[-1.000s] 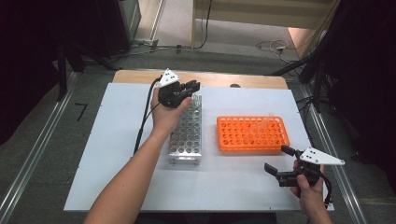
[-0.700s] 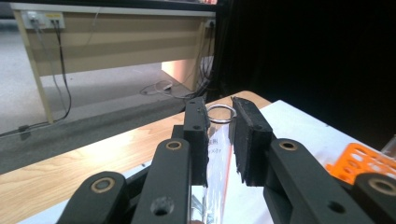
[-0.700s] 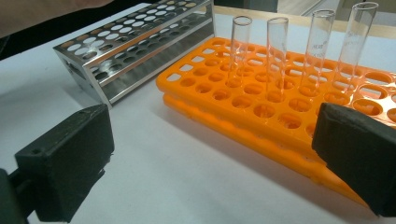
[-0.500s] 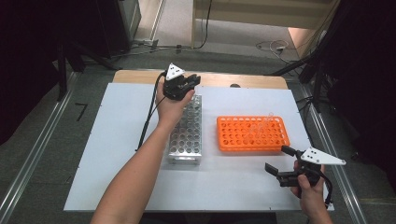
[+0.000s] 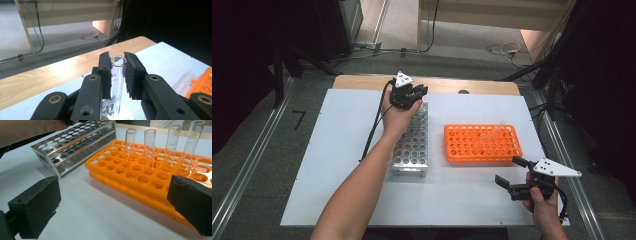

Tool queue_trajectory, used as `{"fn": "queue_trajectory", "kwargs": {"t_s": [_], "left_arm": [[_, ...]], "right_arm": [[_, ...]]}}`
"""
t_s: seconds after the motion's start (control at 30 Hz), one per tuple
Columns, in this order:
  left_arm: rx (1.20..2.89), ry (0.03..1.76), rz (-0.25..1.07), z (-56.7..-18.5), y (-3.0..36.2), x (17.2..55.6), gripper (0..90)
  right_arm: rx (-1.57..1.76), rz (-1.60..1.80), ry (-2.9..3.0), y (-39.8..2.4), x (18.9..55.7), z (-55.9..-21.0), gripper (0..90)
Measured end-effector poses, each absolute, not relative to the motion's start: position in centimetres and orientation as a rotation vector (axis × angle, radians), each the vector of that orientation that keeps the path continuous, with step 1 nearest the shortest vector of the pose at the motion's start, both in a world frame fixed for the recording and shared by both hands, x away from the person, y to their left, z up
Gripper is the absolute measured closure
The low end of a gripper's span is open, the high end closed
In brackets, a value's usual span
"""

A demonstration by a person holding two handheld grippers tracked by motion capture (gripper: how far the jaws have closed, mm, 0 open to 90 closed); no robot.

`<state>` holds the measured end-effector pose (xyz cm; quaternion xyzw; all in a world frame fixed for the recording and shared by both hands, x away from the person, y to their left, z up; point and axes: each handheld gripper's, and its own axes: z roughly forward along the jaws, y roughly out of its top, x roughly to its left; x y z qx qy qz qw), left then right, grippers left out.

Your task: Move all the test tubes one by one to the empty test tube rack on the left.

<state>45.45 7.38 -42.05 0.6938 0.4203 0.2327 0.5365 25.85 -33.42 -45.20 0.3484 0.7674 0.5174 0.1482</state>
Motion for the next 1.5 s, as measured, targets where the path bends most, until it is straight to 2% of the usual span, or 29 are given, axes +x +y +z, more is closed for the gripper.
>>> {"fn": "queue_trajectory", "kwargs": {"t_s": [0.57, 1.03, 1.17, 1.3, 1.5], "left_arm": [[1.752, 1.032, 0.512, -42.8, 7.2, 45.5, 75.3], [1.765, 1.027, 0.455, -42.8, 7.3, 45.5, 72.3], [1.738, 1.026, 0.411, -42.7, 7.6, 45.4, 68.5], [1.724, 1.015, 0.397, -42.5, 7.8, 45.0, 60.3], [1.684, 0.989, 0.357, -42.1, 8.4, 43.8, 35.7]], "right_arm": [[1.001, 1.495, 2.207, -33.4, 25.9, -45.2, 0.0], [0.997, 1.484, 2.212, -33.2, 25.9, -45.2, 0.0], [1.000, 1.484, 2.212, -33.2, 25.9, -45.2, 0.0], [1.000, 1.484, 2.212, -33.2, 25.9, -45.2, 0.0], [0.991, 1.480, 2.220, -33.1, 26.0, -45.3, 0.0]]}}
